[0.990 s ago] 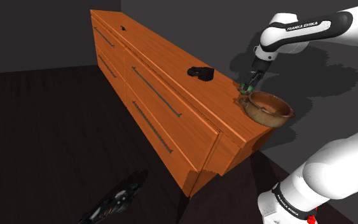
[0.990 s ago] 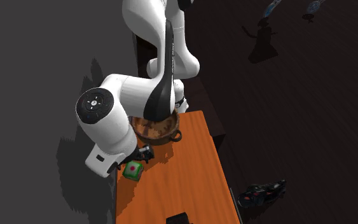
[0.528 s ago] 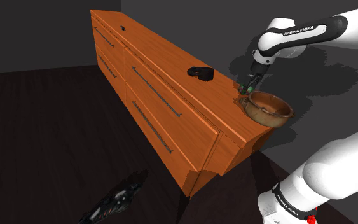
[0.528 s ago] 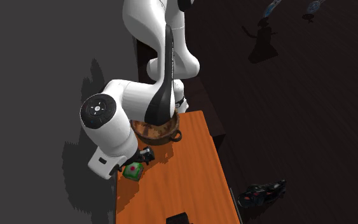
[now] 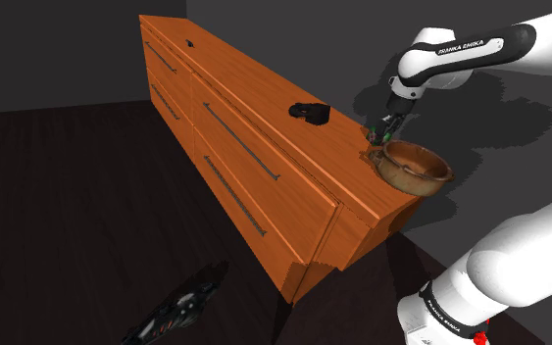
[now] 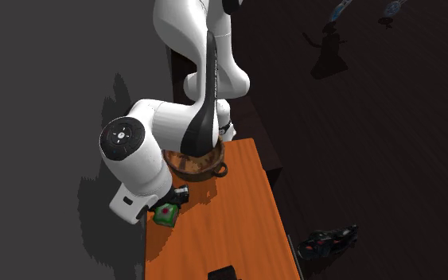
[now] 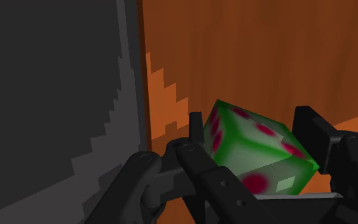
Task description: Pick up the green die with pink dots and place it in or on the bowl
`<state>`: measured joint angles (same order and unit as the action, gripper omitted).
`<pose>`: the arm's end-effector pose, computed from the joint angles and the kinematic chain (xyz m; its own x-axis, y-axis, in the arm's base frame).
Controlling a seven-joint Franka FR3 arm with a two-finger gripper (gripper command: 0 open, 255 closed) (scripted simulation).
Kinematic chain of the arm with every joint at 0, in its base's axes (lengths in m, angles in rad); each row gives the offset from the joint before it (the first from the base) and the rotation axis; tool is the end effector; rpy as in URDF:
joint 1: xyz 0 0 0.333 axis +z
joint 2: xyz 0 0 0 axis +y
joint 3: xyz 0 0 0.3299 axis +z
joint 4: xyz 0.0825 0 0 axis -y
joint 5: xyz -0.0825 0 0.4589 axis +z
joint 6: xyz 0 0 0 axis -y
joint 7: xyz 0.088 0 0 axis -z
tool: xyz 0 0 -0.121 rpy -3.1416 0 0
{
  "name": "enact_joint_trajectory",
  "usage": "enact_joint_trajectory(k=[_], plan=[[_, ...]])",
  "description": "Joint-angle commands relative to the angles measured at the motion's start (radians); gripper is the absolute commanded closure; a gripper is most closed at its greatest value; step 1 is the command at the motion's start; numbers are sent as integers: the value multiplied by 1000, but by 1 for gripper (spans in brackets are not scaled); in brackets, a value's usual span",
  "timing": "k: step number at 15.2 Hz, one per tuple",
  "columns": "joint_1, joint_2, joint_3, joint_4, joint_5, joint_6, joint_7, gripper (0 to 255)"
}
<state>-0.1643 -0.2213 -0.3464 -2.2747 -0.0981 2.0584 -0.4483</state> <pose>0.4697 -0.2719 0.4052 0.9999 -0.0081 -0.0108 -0.0080 -0.9999 0.0079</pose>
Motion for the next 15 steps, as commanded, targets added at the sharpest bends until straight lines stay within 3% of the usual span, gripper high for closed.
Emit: enact_joint_trajectory(k=[1,5,15], plan=[[-1,1,-1,-1,0,-1,0,255],[0,1,0,-2,0,0,1,255],[1,-36,12,99,-4,-137,6,255]])
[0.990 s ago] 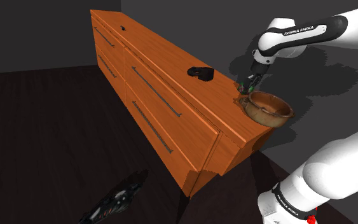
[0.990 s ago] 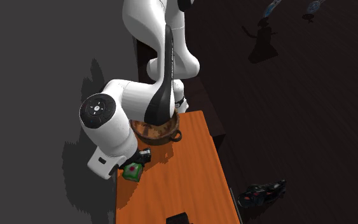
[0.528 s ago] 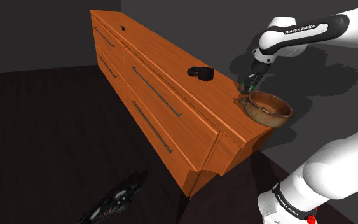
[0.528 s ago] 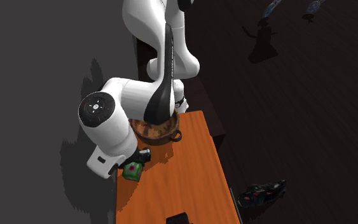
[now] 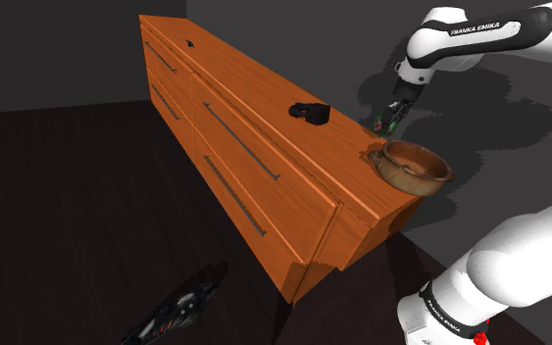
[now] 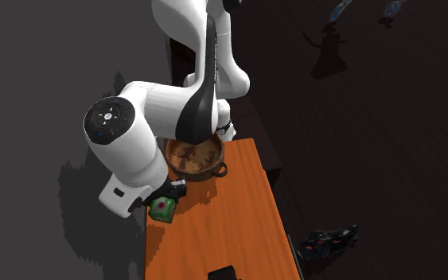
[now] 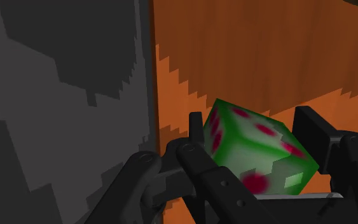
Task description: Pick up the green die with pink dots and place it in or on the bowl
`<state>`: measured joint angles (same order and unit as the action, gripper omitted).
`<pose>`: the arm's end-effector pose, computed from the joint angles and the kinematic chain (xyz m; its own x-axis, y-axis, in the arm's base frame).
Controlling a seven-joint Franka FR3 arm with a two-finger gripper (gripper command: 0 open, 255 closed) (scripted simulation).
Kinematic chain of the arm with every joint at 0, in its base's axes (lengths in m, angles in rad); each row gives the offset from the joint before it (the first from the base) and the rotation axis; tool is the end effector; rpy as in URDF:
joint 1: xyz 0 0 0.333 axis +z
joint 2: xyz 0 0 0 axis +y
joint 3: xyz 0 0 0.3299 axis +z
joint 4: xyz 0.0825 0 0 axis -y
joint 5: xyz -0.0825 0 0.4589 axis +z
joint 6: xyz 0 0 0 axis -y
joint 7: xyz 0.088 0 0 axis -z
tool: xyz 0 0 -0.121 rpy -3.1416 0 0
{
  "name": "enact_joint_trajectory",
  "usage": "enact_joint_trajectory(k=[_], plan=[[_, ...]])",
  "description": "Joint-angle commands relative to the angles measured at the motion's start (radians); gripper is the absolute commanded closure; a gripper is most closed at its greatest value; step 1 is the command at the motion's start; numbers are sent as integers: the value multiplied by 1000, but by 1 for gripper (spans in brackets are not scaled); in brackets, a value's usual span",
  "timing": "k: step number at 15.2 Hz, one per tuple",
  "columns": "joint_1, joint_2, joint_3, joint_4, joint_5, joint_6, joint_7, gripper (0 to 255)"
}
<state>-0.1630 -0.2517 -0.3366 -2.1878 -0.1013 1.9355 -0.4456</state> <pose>0.4728 -0.2730 0.4570 0.9998 -0.0068 -0.0167 -0.0068 -1.0000 0.0051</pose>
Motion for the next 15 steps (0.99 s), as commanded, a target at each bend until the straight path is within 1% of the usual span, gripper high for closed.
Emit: enact_joint_trajectory(k=[1,15], plan=[[0,-9,3,23,-1,-28,3,255],[5,-19,14,202,4,-217,1,255]])
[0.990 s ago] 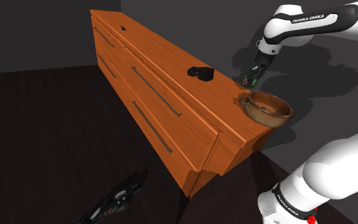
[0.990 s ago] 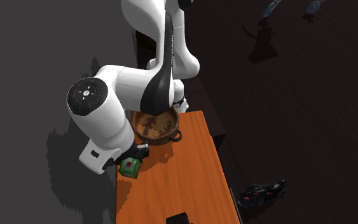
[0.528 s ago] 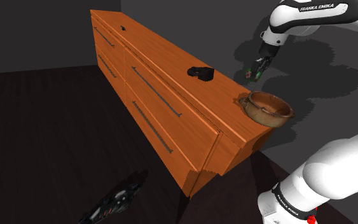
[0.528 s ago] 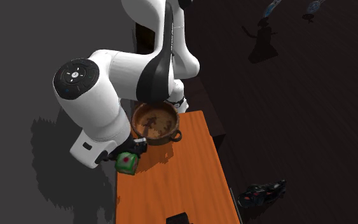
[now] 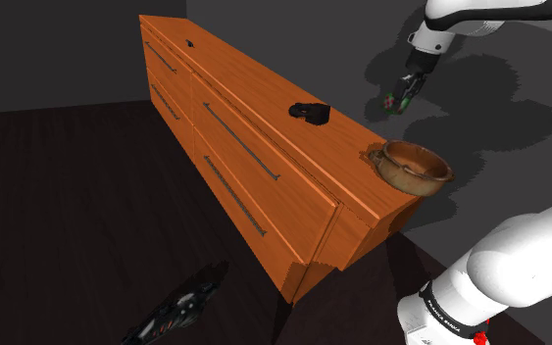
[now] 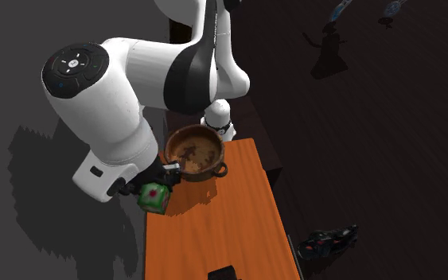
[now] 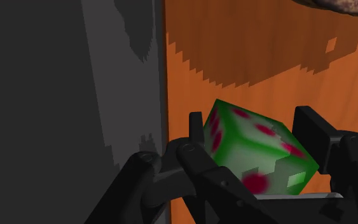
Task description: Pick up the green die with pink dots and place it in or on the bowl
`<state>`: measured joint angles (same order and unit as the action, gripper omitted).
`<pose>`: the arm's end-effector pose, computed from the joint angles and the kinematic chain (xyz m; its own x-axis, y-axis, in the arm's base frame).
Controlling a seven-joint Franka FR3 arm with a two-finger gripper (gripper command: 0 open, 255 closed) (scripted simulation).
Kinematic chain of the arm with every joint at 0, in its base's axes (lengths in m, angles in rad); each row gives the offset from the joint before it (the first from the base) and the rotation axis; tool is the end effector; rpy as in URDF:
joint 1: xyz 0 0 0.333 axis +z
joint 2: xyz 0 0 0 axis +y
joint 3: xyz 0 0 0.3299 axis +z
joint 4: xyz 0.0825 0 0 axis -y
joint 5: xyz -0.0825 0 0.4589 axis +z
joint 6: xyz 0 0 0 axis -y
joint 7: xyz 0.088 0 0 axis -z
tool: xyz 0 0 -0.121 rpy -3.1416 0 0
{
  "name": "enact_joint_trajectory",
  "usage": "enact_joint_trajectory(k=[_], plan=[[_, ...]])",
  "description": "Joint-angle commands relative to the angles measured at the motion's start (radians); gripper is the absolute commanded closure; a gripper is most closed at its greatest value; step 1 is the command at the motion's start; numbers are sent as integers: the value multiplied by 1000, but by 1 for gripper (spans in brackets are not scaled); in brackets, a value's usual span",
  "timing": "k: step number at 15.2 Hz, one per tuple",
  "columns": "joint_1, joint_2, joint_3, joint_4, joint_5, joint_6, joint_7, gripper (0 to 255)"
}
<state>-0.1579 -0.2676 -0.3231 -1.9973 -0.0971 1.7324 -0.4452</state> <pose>0.4772 -0.2748 0.5526 0.9999 -0.0085 -0.0140 -0.0085 -0.9999 0.0062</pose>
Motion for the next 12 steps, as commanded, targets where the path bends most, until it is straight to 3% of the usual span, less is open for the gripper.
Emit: enact_joint_trajectory(k=[1,4,12], plan=[[0,-2,1,26,0,-27,0,255],[1,1,3,61,2,-59,-1,255],[-16,-326,81,-217,-48,-109,88,255]])
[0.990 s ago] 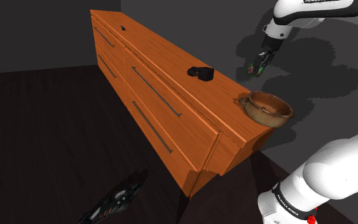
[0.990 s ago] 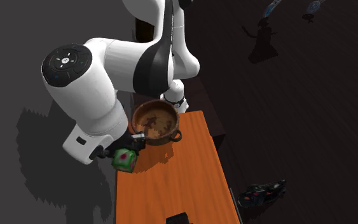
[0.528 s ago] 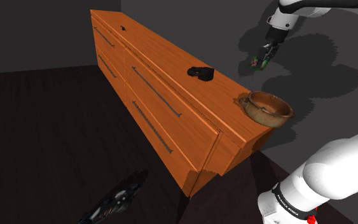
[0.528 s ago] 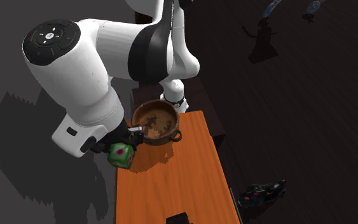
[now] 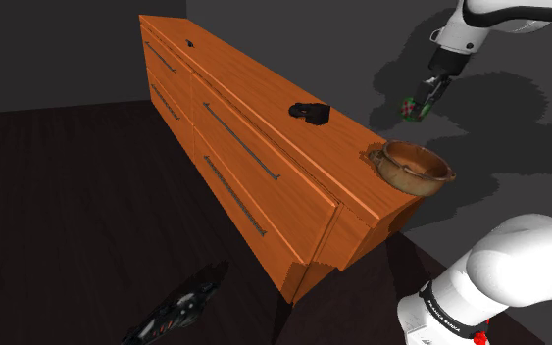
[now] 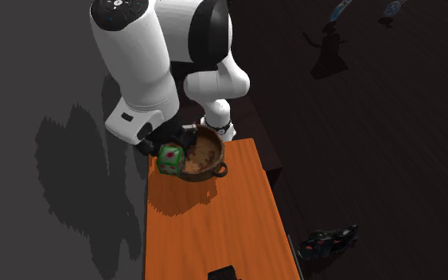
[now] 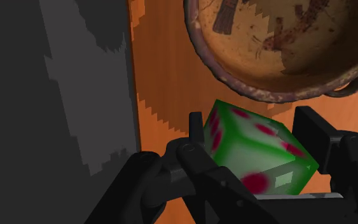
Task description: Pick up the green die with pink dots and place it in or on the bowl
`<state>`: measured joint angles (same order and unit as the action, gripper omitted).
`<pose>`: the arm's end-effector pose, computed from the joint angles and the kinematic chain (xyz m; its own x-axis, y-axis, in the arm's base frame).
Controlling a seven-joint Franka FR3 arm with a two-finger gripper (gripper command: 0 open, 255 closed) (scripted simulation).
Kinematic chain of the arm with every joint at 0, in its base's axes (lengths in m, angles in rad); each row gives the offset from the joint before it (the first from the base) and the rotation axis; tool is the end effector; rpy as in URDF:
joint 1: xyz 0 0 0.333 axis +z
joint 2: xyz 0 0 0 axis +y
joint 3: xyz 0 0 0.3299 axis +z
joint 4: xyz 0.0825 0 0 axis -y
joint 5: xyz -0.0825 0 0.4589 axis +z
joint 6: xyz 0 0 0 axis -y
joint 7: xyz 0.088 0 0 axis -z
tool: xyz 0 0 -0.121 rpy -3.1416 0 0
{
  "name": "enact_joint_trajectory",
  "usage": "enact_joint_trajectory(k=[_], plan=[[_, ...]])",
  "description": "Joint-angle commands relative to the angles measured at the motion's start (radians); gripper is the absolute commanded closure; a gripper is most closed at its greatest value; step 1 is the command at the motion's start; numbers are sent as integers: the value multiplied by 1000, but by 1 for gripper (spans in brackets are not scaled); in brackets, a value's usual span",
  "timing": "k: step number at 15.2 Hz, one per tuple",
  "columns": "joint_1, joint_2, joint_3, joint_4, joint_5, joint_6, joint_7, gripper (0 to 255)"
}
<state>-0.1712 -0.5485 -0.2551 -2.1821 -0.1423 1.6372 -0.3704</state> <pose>0.4009 -0.2182 0.5806 0.9999 -0.0089 -0.0132 -0.0088 -0.9999 0.0055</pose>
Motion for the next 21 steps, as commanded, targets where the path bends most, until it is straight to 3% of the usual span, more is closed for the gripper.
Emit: enact_joint_trajectory(k=[1,7,21], plan=[[-6,-86,24,-62,-5,-25,23,255],[-23,-327,88,-212,4,-122,71,255],[-34,-367,67,-410,-17,36,77,255]])
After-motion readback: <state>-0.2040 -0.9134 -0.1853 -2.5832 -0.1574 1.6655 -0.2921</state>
